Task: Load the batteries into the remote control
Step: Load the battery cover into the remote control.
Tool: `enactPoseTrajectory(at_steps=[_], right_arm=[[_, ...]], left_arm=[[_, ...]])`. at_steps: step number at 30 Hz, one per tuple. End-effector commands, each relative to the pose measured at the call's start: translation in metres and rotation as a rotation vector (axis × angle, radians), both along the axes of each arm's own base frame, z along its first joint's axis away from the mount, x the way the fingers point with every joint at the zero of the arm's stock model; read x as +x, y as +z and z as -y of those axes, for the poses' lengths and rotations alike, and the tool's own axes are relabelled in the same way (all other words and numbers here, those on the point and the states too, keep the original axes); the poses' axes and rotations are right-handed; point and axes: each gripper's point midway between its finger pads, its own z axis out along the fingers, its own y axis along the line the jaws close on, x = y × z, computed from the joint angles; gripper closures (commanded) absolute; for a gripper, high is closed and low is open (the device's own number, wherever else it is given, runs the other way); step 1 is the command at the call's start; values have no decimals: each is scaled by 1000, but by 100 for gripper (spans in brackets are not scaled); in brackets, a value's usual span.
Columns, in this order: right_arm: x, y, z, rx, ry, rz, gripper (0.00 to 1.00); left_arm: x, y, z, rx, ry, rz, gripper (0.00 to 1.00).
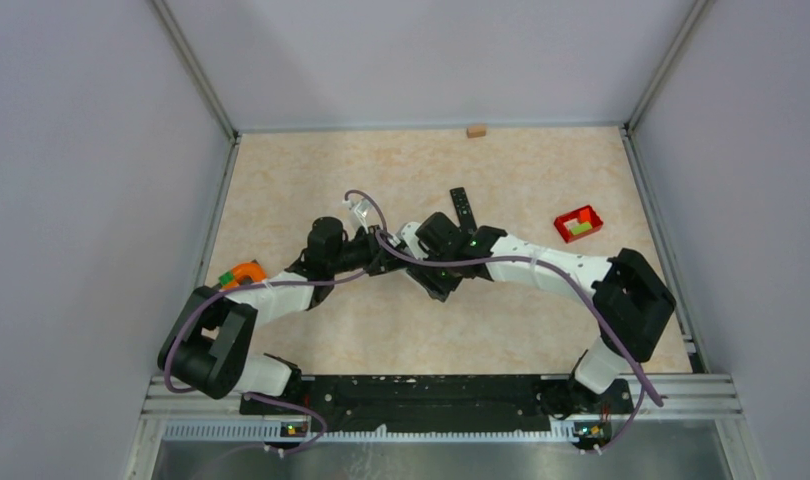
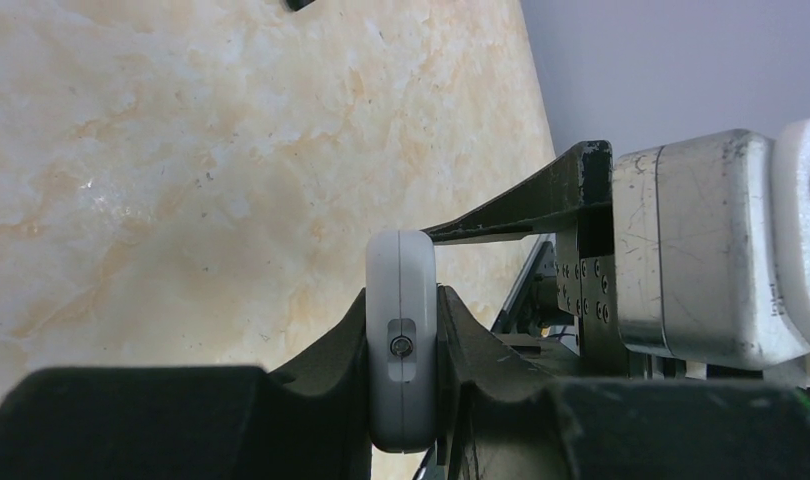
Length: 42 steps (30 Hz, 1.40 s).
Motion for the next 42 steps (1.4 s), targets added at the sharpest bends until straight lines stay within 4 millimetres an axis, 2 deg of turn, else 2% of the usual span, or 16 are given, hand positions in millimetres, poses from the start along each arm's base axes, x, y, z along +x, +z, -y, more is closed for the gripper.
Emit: enactPoseTrajectory(at_steps=[1,6,13,18,25,42], right_arm=[[49,35,-38,180,-84,137,50],[48,27,-31,151,-94,117,49],[36,15,-19,89,-70,66,47],[35,8,-12,24,-83,43,45],[38,1,-11,-16,-131,14,45],[40,17,-13,-1,-130,25,40]], left_arm=[[-39,52,22,-172,-234,18,100],[-32,52,18,-176,-219,-24,100],[-24,47,16,-222,-254,-121,100],[-22,35,19,-230,-265,-186,100],[-20,18,20,-222,-251,-252,100],[-13,-3,20,-207,-225,-307,100]])
